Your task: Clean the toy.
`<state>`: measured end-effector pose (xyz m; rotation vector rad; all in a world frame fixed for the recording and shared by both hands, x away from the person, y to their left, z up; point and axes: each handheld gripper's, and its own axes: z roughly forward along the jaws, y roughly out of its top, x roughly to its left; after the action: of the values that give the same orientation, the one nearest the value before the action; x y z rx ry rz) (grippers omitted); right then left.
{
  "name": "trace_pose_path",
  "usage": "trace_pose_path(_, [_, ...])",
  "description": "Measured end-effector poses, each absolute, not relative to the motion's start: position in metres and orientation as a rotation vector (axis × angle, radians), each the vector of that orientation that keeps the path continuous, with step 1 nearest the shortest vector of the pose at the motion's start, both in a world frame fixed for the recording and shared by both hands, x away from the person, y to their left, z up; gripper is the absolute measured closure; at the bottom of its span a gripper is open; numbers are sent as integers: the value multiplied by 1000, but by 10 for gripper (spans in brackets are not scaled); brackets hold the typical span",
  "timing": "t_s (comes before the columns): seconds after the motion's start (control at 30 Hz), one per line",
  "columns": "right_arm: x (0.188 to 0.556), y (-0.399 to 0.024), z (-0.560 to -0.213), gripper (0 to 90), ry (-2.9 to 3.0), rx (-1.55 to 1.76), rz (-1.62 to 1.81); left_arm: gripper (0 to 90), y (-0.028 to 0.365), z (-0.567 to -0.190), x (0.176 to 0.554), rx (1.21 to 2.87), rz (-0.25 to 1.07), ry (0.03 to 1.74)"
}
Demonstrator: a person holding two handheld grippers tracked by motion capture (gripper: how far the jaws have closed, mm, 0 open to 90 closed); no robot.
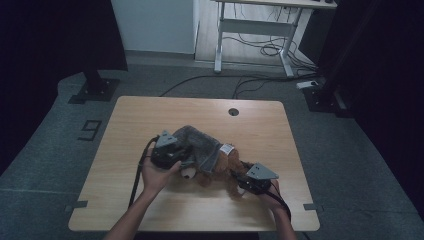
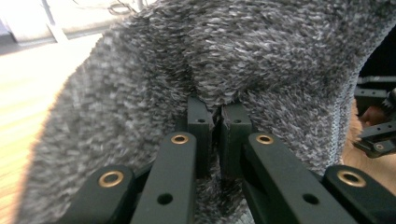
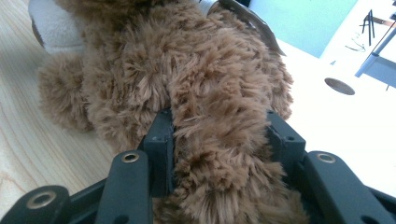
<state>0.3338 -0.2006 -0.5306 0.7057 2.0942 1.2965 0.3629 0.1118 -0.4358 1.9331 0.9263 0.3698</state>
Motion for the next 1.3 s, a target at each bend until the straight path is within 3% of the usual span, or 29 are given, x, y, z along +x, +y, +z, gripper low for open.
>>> trace_pose_path(0.13, [333,-201,-531,530,2096,691,1298,843,101,-451,369,1983,362,945])
trace_pose_path(0.4, [333,-202,-532,531,2096,678,1303,844,121,-448,363,1947,368,956])
trace_pose_path(0.97, [333,-203,-534,526,2091,676,1320,844,205,-462,368,1867,408,1169])
trace_pose_path(1.13, [334,-204,-534,524,2090,679,1321,844,193,-445,365,1851,421,1108])
trace_pose_path(1.3, [334,-204,-534,523,2086,669,1314,843,155,-418,371,1865,423,1008])
